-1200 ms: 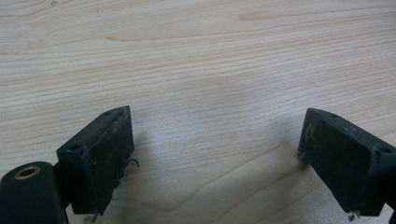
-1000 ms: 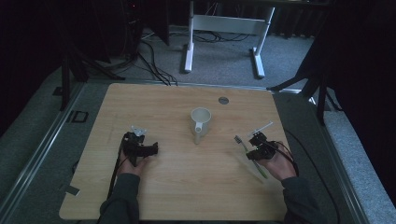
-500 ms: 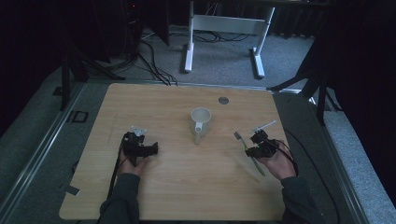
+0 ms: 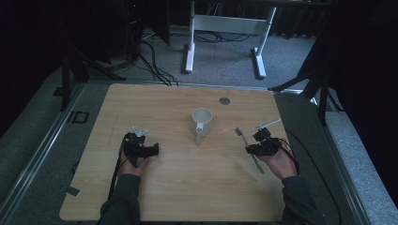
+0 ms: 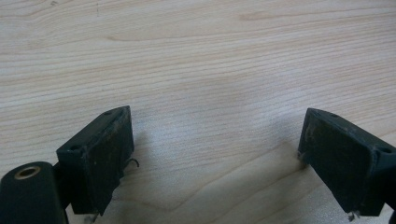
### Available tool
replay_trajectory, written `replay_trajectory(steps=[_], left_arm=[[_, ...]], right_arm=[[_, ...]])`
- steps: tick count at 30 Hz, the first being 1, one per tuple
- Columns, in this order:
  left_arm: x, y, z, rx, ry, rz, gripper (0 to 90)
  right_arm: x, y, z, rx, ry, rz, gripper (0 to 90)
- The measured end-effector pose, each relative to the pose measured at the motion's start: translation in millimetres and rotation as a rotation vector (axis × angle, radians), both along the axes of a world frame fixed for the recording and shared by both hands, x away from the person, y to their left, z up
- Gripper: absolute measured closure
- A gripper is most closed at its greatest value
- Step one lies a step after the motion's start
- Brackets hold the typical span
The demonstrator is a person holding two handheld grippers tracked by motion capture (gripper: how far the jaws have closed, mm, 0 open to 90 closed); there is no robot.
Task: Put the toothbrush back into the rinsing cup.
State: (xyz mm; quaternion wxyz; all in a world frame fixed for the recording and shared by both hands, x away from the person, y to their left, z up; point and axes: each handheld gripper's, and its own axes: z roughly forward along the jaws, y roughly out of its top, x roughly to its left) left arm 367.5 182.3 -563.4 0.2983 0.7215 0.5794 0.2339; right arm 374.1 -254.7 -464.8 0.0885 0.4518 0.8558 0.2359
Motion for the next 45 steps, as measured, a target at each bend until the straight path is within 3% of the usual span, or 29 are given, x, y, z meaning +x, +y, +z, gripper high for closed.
replay_trajectory(steps=[45], left_arm=[[0.0, 0.0, 0.0, 0.000, 0.000, 0.000, 10.9]], right_arm=[[9.6, 9.8, 8.0, 0.083, -0.072, -0.015, 81.6]])
